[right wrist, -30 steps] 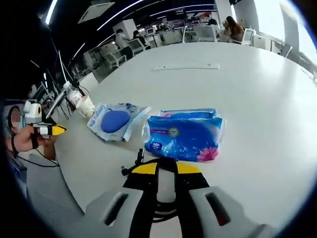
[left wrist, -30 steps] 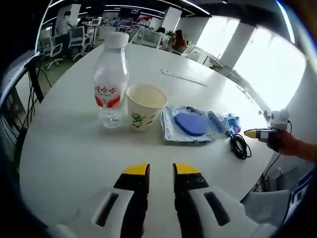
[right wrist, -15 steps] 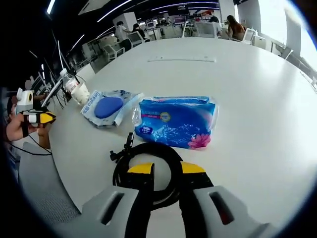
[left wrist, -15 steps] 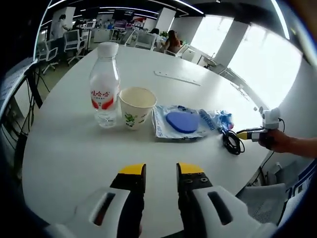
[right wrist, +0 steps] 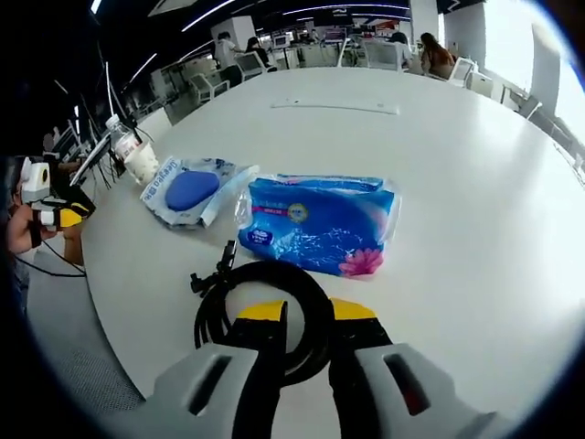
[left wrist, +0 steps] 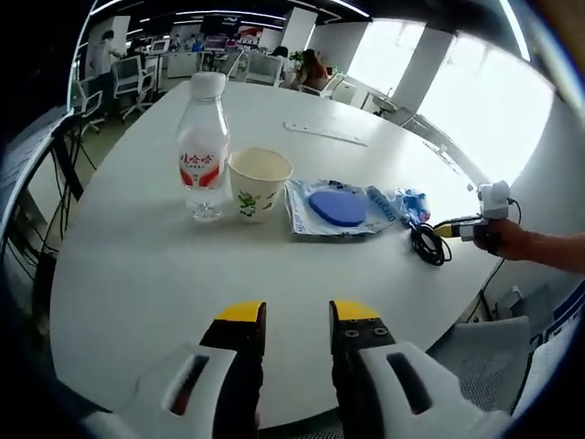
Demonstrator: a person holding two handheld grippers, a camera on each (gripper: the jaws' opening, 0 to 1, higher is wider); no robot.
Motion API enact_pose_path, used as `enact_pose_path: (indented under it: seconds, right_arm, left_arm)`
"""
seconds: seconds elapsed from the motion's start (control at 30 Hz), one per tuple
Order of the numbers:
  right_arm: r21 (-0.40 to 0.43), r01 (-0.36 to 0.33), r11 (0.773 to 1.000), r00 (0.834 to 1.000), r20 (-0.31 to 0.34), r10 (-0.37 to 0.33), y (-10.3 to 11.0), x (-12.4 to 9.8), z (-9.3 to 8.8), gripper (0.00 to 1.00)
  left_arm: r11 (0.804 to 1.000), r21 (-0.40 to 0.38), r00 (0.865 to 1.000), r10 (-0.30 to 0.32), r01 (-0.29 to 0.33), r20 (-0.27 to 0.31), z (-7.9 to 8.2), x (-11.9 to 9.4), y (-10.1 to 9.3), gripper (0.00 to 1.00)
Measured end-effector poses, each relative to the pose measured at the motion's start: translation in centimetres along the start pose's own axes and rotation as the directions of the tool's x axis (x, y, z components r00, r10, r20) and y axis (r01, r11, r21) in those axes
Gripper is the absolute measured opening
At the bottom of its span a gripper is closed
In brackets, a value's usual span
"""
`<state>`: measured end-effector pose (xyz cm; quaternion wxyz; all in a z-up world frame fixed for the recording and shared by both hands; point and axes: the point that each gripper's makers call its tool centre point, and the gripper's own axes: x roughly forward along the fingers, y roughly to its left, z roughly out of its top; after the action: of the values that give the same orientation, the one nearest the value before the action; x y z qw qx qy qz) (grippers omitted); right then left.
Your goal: Arrange the tabletop items into an orderly group along one side of the table until the central work area is clear of visible clutter.
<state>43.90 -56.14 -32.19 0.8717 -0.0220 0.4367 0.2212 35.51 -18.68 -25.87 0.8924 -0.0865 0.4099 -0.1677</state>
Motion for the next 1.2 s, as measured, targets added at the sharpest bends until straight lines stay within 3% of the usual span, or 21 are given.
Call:
enact_pose_path:
  seconds: [0.3, 0.47, 0.57, 1.2]
  right_arm:
    - [-0.029, 0.0, 1.0, 0.999, -0.037, -0.001, 0.3, 0.5, -0.6, 0.18]
    - [-0.055, 0.007, 0.998, 0.999, -0.048, -0.01, 0.2, 0.5, -0.9, 0.14]
    - [-0.063, -0.015, 0.998, 0.999, -0.042, 0.013, 0.4, 0.5, -0.9, 0.04]
    - [-0.161, -0.092, 0.983, 0.995, -0.063, 0.083, 3.1, 0.9, -0.4, 0.03]
  left_arm:
    - [1.0, 0.011, 1.0, 0.009, -0.01, 0.013, 0.5, -0.9, 0.5, 0.26]
    - [1.0, 0.011, 1.0, 0.012, -0.012, 0.015, 0.5, -1.2, 0.7, 0.26]
    - [1.0, 0.01, 1.0, 0.012, -0.012, 0.012, 0.3, -1.3, 0.8, 0.25]
    - [1.0, 0.02, 1.0, 0.012, -0.012, 0.015, 0.3, -1.6, 0.8, 0.26]
